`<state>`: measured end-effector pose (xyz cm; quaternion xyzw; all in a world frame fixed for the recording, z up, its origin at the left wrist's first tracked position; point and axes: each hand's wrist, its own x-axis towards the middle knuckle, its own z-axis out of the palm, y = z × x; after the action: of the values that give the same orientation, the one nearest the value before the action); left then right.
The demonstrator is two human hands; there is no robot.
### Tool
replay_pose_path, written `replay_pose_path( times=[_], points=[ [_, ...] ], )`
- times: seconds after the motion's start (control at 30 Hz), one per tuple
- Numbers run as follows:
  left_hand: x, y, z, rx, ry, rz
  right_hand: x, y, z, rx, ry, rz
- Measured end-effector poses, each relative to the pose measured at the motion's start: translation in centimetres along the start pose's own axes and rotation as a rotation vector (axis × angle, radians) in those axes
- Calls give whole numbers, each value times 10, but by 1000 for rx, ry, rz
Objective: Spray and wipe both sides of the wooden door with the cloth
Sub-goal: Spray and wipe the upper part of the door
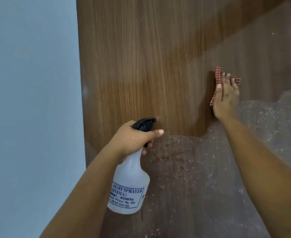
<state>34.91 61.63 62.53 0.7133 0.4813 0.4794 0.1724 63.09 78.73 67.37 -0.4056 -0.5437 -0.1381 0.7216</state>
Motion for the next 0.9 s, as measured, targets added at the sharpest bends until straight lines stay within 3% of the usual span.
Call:
replay_pose_path(
  times=[0.13, 0.33, 0.5, 0.57, 0.63, 0.73, 0.9],
  points=[
    [10, 16, 30, -38, -6, -77, -7, 16, 1, 42, 18, -84],
    [15, 36, 56, -138, 148, -55, -62, -4, 12, -80, 18, -161],
    [-3, 51, 53, -345, 334, 59, -147, -74, 43, -14, -269, -762],
    [-10, 58, 50, -329, 343, 75, -170, -78, 47, -53, -393, -1040],
    [-12, 61, 46, -245, 291, 50, -177, -75, 48, -145, -477, -1183],
    [-2, 69, 62, -185, 276, -36, -144, -62, 30, -226, -423, -1057],
    [19, 77, 112, 57, 221, -37, -37, 40, -12, -176, -186, -463]
  ],
)
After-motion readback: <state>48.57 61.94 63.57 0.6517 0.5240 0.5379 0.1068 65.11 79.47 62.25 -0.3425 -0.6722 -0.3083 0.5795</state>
